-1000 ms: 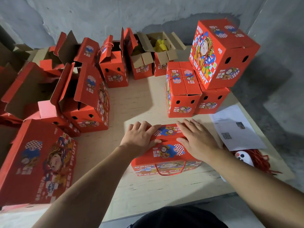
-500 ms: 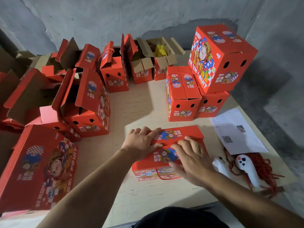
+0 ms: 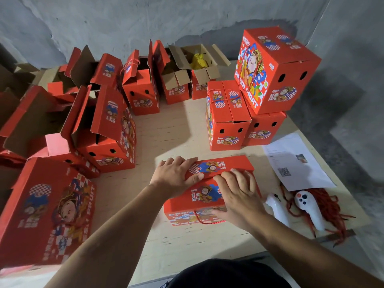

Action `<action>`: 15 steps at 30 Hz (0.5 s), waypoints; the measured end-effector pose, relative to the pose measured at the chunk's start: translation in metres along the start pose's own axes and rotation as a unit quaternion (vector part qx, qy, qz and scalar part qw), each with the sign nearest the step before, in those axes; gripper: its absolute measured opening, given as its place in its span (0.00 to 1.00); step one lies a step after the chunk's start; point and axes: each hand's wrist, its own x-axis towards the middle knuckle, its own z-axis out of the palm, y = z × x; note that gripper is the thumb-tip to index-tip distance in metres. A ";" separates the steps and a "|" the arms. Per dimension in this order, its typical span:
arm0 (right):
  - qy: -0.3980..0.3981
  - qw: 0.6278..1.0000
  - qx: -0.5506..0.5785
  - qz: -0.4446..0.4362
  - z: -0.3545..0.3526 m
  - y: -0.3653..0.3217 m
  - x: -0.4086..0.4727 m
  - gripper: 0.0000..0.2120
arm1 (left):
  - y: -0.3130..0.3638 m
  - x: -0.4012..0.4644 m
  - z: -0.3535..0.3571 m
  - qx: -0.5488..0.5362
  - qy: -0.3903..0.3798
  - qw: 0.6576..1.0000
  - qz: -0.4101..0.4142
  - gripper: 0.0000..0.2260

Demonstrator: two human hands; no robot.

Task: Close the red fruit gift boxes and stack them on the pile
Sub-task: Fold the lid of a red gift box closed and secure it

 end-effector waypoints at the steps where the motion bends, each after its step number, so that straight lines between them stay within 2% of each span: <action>1: 0.000 1.000 0.007 0.003 0.000 0.001 0.000 0.48 | 0.001 0.000 -0.003 -0.001 -0.006 1.000 -0.002 0.42; 8: 0.005 0.999 0.033 0.010 -0.003 0.004 0.005 0.49 | 0.002 0.014 -0.036 -0.069 -0.125 0.990 -0.022 0.42; 12: 0.029 0.998 0.054 0.005 -0.006 0.002 0.006 0.47 | 0.007 0.009 -0.032 -0.039 -0.126 0.991 -0.031 0.43; 15: 0.052 0.996 0.068 -0.004 -0.012 -0.001 0.006 0.45 | 0.004 0.011 -0.038 -0.099 -0.125 0.987 -0.036 0.41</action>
